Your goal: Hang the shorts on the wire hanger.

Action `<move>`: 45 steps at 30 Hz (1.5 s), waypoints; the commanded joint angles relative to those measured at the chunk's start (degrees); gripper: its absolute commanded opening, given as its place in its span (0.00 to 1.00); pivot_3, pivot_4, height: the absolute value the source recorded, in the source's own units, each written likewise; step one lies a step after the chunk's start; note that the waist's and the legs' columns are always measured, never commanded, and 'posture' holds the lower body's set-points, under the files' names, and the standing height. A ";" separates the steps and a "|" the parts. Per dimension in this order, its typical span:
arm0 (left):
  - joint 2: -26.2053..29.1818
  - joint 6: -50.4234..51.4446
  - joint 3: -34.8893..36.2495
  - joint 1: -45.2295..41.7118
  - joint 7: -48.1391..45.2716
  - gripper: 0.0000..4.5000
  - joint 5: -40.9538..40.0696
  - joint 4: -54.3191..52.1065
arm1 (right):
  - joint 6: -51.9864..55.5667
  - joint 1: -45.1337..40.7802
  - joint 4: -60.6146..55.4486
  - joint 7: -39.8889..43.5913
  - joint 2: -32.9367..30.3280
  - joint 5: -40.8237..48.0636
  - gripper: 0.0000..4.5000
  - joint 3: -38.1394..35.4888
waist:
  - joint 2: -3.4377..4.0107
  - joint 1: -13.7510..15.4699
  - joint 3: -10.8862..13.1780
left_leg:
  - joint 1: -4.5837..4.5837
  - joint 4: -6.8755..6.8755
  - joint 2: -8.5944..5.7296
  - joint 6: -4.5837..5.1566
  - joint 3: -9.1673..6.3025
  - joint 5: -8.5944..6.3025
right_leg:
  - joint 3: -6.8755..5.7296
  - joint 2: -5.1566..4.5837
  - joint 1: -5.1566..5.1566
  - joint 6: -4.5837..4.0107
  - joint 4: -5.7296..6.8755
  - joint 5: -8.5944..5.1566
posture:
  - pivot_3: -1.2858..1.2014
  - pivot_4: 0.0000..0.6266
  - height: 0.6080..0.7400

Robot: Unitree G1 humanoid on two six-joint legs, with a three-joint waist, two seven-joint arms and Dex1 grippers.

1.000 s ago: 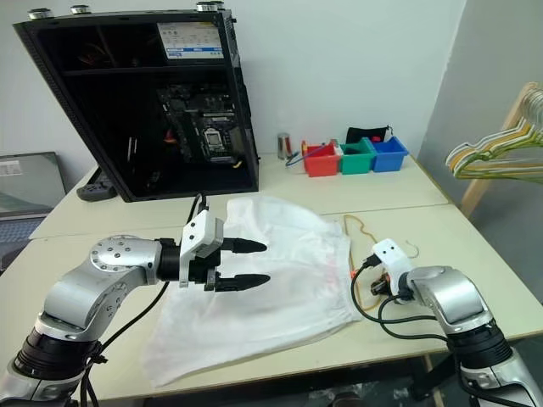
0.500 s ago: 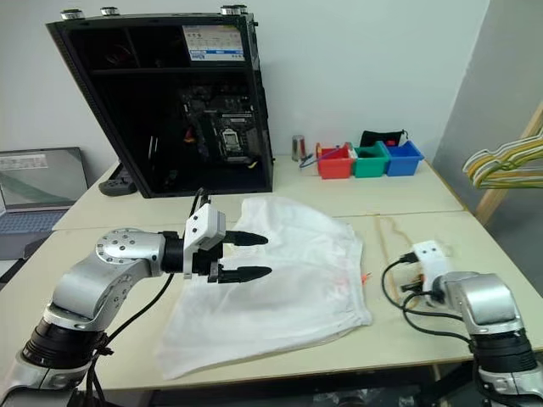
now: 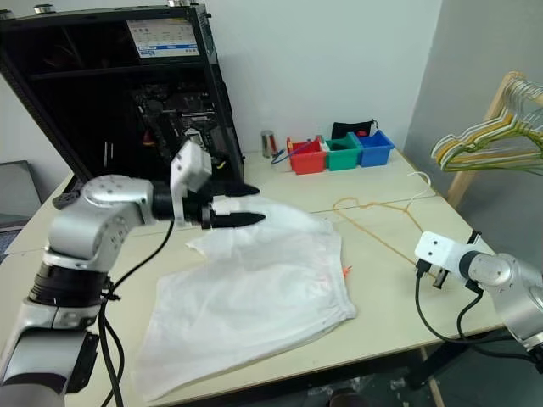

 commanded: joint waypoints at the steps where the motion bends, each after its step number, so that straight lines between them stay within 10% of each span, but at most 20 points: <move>1: -0.10 1.35 1.15 -7.40 -2.71 0.75 -0.64 6.54 | -22.07 -10.09 6.44 -13.44 -3.26 -18.29 0.00 3.30 | 0.14 -0.44 0.09 | -0.01 0.02 -0.02 0.00 -0.01 0.00 | 0.00 0.01 -0.03 0.00 0.03 0.00 | 0.44 0.00 1.00; 8: -2.36 -0.64 -5.30 -7.82 -9.35 0.75 3.42 15.21 | -40.62 -24.17 13.77 -28.78 -1.41 -32.73 0.00 5.69 | 0.76 -1.03 0.03 | 0.07 -0.16 0.06 -0.30 -0.08 0.18 | 0.12 0.11 -0.17 -0.17 0.15 -0.07 | 0.44 0.00 1.00; 32: -6.17 -13.25 -13.96 -4.22 -12.00 0.75 19.29 17.25 | -42.70 -25.91 8.41 -19.42 7.31 -34.96 0.00 3.85 | 0.57 -3.40 0.10 | -0.01 -0.05 -0.10 -0.33 -0.09 0.21 | 0.20 0.04 -0.19 -0.42 0.23 0.12 | 0.42 0.00 1.00; 45: -6.92 -14.54 -13.69 -3.85 -11.36 0.25 21.95 20.37 | -43.12 -26.42 8.53 -19.47 8.63 -35.01 0.00 3.78 | 0.58 -3.41 0.10 | 0.01 -0.04 -0.10 -0.33 -0.10 0.21 | 0.19 0.03 -0.17 -0.43 0.24 0.12 | 0.42 0.00 1.00</move>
